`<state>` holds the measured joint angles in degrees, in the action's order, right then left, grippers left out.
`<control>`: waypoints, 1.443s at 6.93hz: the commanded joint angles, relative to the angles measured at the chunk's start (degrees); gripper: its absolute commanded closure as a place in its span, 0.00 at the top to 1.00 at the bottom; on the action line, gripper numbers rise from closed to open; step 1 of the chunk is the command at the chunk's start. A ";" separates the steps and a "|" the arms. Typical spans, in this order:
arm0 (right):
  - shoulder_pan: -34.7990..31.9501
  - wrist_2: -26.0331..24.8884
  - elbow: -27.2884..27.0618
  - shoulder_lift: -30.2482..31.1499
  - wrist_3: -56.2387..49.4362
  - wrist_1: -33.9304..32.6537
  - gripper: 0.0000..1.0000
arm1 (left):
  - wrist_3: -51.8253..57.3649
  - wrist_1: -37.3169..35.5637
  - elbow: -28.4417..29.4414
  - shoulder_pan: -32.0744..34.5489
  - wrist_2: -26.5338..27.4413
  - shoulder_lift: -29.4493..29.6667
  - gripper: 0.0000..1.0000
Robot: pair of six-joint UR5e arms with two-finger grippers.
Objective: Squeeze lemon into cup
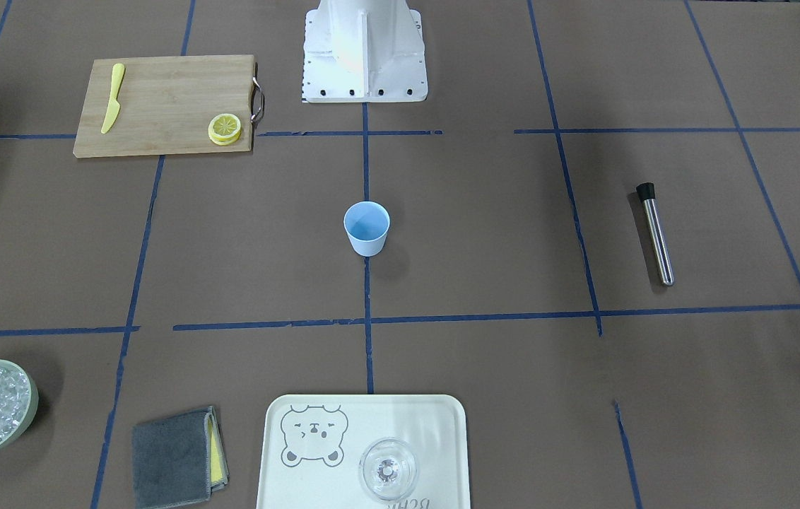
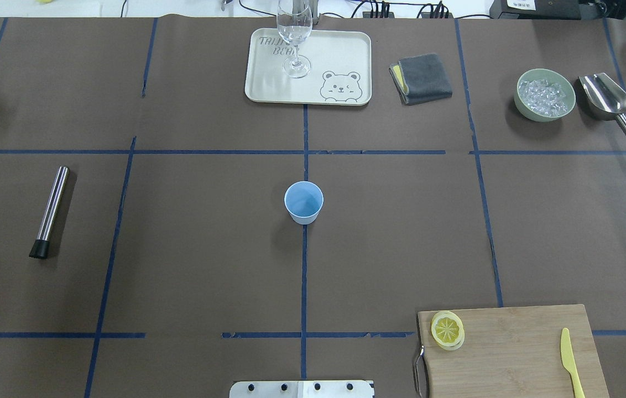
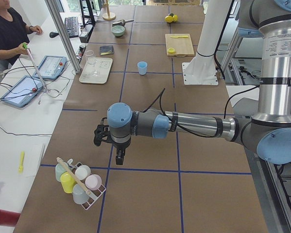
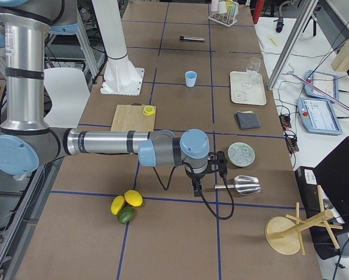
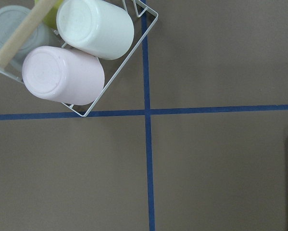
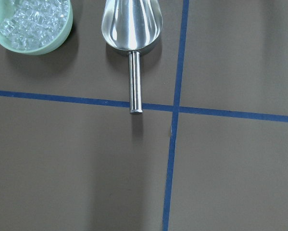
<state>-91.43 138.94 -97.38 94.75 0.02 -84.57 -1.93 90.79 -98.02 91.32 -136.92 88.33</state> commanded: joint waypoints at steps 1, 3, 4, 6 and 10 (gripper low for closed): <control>0.11 -0.07 0.00 0.00 0.24 -0.07 1.00 | -0.09 0.09 -0.07 0.00 -0.01 0.00 1.00; 0.46 0.10 0.00 -0.09 0.42 0.02 1.00 | -0.26 0.00 -0.24 0.00 -0.10 0.09 1.00; 2.03 -0.07 -0.26 -1.13 0.15 0.02 1.00 | -0.26 0.00 -0.33 0.00 -0.19 0.09 1.00; 2.83 0.28 -0.62 -2.46 1.20 0.02 1.00 | -0.35 0.00 -0.59 0.00 -0.27 0.18 1.00; 11.48 -0.50 -5.60 -8.96 7.83 -0.16 1.00 | -0.09 0.00 -0.95 0.00 -0.28 0.18 1.00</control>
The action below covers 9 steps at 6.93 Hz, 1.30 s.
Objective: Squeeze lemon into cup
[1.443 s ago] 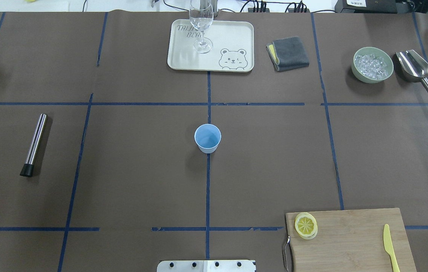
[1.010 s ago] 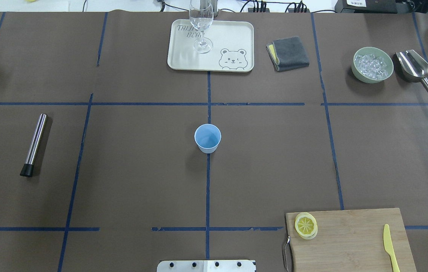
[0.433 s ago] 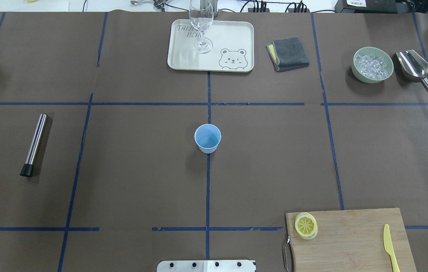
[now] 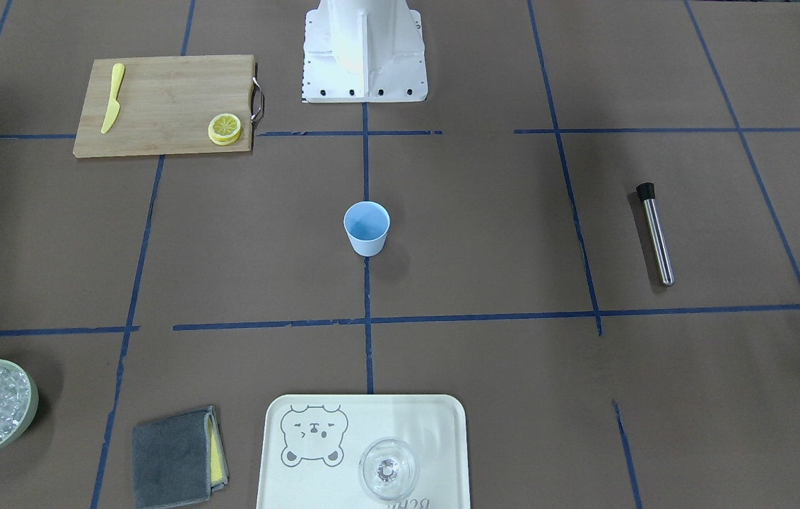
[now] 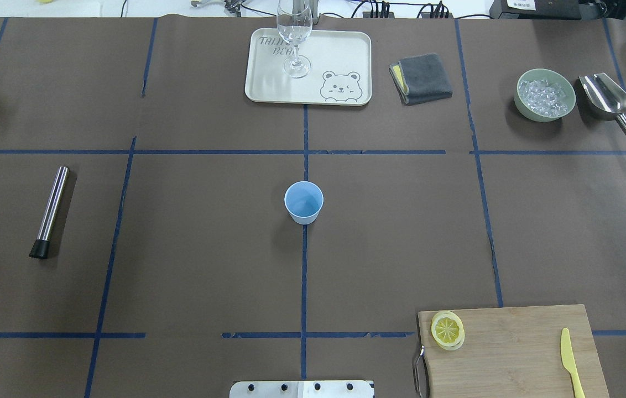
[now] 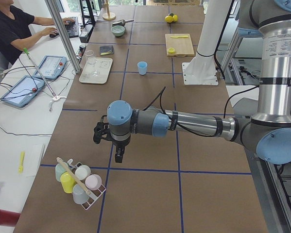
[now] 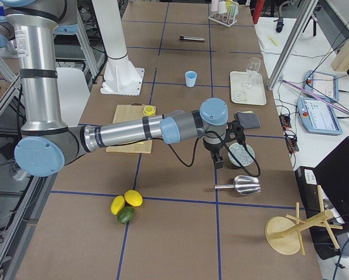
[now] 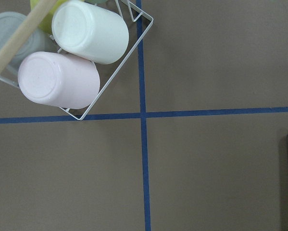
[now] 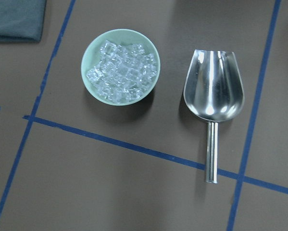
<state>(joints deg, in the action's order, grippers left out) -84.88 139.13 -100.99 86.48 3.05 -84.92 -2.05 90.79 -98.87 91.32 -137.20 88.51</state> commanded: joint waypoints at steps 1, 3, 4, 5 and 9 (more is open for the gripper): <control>9.33 -2.44 -2.63 -3.05 14.60 0.19 1.00 | 0.03 0.09 -0.10 0.00 0.00 0.00 1.00; 21.19 -13.57 -10.77 -3.60 36.46 0.37 1.00 | 0.03 0.00 -1.41 0.00 0.09 -0.44 1.00; 24.20 -13.79 -14.46 -2.64 44.24 2.02 1.00 | -0.05 0.00 -1.76 0.00 0.09 -0.61 1.00; 30.06 -14.75 -18.50 1.37 54.33 7.87 1.00 | -0.06 0.00 -1.85 0.00 0.35 -0.61 1.00; 59.06 -38.97 -24.86 9.75 74.87 18.47 1.00 | -0.06 0.00 -4.57 0.18 0.61 -0.61 1.00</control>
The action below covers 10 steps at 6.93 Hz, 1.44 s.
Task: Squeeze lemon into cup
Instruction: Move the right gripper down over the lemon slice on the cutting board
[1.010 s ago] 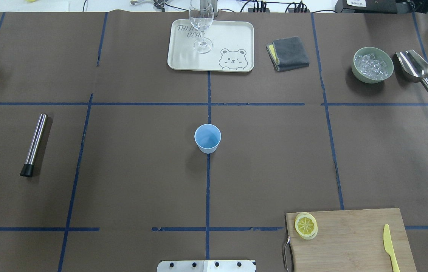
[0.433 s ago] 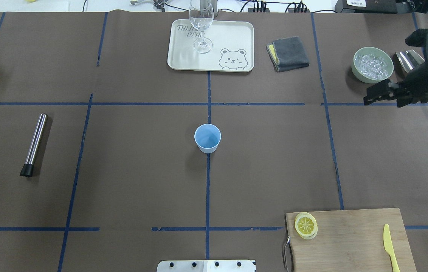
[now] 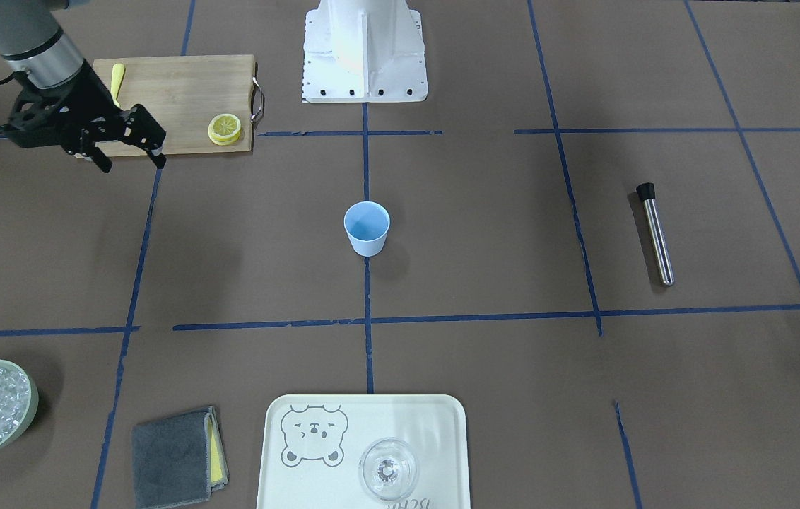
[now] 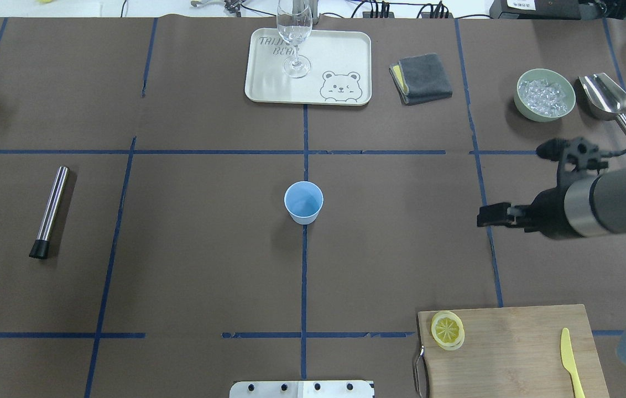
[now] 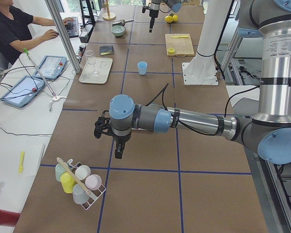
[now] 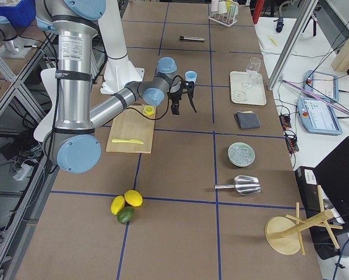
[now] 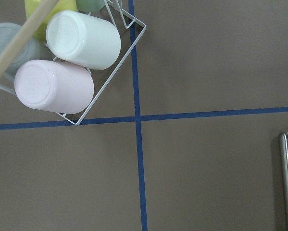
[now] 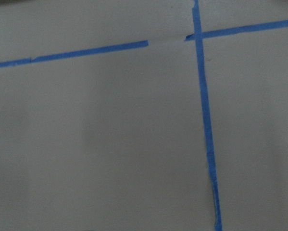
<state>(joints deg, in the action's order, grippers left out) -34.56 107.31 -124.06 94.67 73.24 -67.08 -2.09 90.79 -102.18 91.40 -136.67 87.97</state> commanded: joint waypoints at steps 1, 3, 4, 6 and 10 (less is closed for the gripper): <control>17.68 -15.82 -1.88 2.00 8.20 0.37 1.00 | -0.20 -0.09 -2.66 0.27 0.08 -0.17 1.00; 27.50 -22.92 -1.71 1.74 10.96 -1.81 1.00 | -0.20 -0.09 -3.90 0.44 0.08 -0.17 1.00; 29.62 -23.20 -1.36 0.87 10.96 -5.13 1.00 | -0.20 -0.18 -4.86 0.53 0.08 -0.25 1.00; 29.81 -22.94 -0.40 0.07 10.87 -5.34 1.00 | -0.20 -0.18 -5.40 0.53 0.08 -0.25 1.00; 29.99 -22.50 2.16 -2.48 10.87 -5.69 1.00 | -0.20 -0.18 -5.31 0.53 0.08 -0.25 1.00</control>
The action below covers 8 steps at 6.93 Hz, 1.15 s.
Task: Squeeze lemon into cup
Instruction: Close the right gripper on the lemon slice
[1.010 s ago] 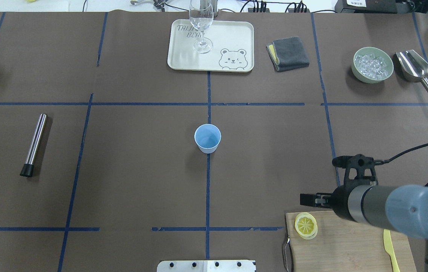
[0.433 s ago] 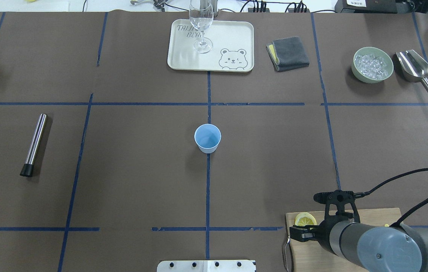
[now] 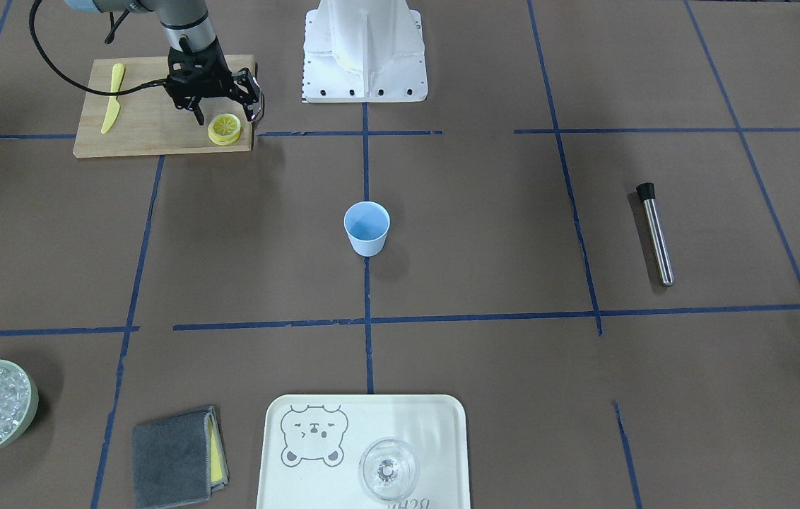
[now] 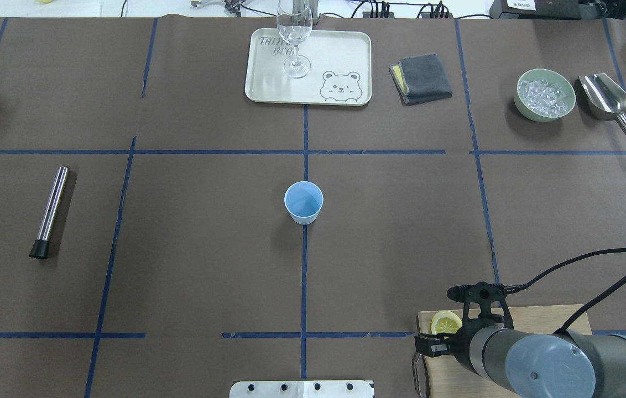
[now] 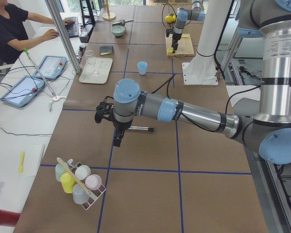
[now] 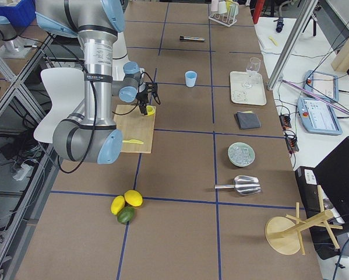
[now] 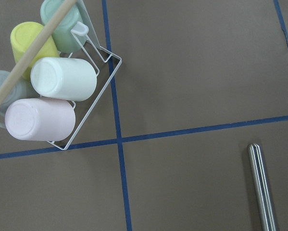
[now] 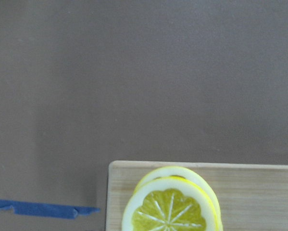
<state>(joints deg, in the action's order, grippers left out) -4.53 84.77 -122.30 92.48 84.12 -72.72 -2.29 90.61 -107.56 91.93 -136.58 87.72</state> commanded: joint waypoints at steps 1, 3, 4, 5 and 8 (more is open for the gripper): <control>-0.21 0.14 0.31 -0.20 -0.01 0.03 1.00 | 0.00 0.00 0.07 0.00 0.00 0.00 1.00; -0.39 0.14 0.22 -0.29 -0.01 0.03 0.97 | 0.00 0.00 -0.02 0.09 0.00 -0.09 1.00; -0.48 0.05 0.22 -0.20 -0.01 0.03 0.88 | 0.00 0.00 0.07 0.09 0.00 0.00 1.00; -0.57 0.05 0.22 -0.02 -0.01 -0.05 0.85 | 0.00 0.00 -0.02 0.09 0.00 0.00 1.00; -1.27 0.14 0.13 0.15 -0.01 -0.05 0.78 | 0.00 0.00 -0.28 0.09 0.00 0.00 1.00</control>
<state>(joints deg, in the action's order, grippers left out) -5.52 84.89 -122.11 92.55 84.11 -72.77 -2.28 90.62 -107.74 92.00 -136.58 87.71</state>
